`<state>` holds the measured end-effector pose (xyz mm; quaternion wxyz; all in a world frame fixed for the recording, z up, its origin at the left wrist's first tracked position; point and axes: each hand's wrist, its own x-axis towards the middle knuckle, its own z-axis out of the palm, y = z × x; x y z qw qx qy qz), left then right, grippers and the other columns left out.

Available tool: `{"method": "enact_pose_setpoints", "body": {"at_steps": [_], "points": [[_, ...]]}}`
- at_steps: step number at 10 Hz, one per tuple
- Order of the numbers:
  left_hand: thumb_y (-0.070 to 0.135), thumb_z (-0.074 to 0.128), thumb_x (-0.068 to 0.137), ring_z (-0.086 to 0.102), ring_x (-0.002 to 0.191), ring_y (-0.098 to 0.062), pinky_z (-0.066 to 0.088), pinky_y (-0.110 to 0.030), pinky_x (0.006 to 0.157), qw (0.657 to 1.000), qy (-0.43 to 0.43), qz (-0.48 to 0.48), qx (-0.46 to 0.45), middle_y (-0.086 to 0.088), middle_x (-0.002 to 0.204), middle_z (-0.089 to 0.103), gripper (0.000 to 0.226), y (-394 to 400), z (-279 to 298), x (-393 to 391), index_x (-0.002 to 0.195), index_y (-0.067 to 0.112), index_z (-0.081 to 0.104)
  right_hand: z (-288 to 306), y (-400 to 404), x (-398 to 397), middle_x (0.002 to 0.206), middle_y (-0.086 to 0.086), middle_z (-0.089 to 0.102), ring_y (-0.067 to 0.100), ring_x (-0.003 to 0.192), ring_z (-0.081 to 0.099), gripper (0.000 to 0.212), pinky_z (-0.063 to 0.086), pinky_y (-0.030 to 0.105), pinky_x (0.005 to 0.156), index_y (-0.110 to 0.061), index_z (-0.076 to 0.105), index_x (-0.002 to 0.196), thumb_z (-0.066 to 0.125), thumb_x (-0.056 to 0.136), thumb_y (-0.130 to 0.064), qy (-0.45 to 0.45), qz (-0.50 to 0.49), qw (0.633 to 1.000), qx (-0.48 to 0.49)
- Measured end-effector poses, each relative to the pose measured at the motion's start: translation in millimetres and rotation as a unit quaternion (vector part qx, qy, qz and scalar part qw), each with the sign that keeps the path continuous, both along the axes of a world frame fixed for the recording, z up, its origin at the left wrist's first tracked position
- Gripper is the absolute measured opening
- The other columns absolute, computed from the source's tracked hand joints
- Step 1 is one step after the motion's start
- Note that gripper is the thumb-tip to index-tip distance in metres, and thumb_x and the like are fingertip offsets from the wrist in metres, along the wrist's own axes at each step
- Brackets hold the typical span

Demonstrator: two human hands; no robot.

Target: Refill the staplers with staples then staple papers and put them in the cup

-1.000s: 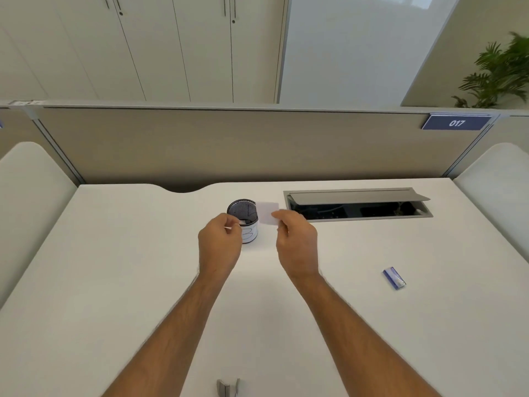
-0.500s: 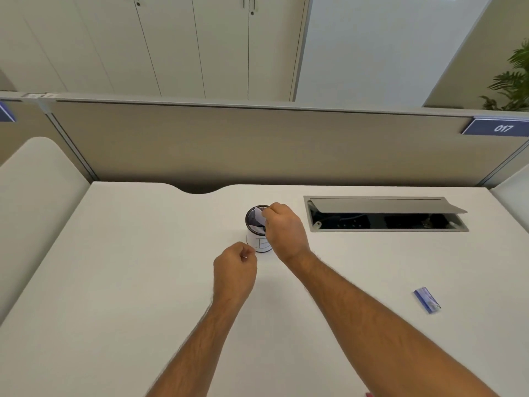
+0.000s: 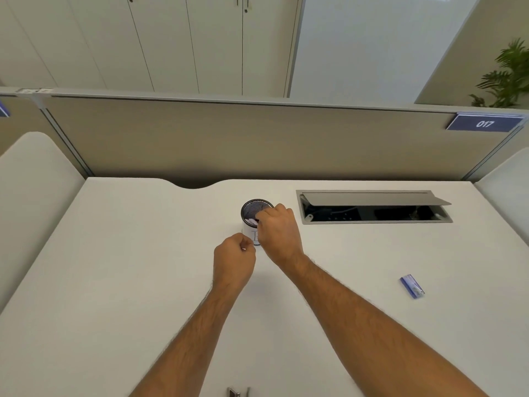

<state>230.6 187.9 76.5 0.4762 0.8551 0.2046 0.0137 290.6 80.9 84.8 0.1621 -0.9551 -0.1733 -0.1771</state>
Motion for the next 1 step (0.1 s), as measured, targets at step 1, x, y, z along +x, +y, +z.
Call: {"method": "enact_pose_setpoints", "body": {"at_steps": [1], "points": [[0.011,0.055,0.096,0.067,0.087,-0.024,0.047,-0.026,0.073,1.000,-0.007,0.001,-0.005,-0.003,0.095,0.075,0.020,-9.1,11.8,-11.1,0.100,0.011,0.075,8.0,-7.4,-25.6,0.077,0.008,0.072,0.030,0.077,0.056,0.014,0.040,0.037,0.069,-0.006,0.071,0.081,0.062,0.081,0.004,-0.013,-0.008,0.999,0.045]]}}
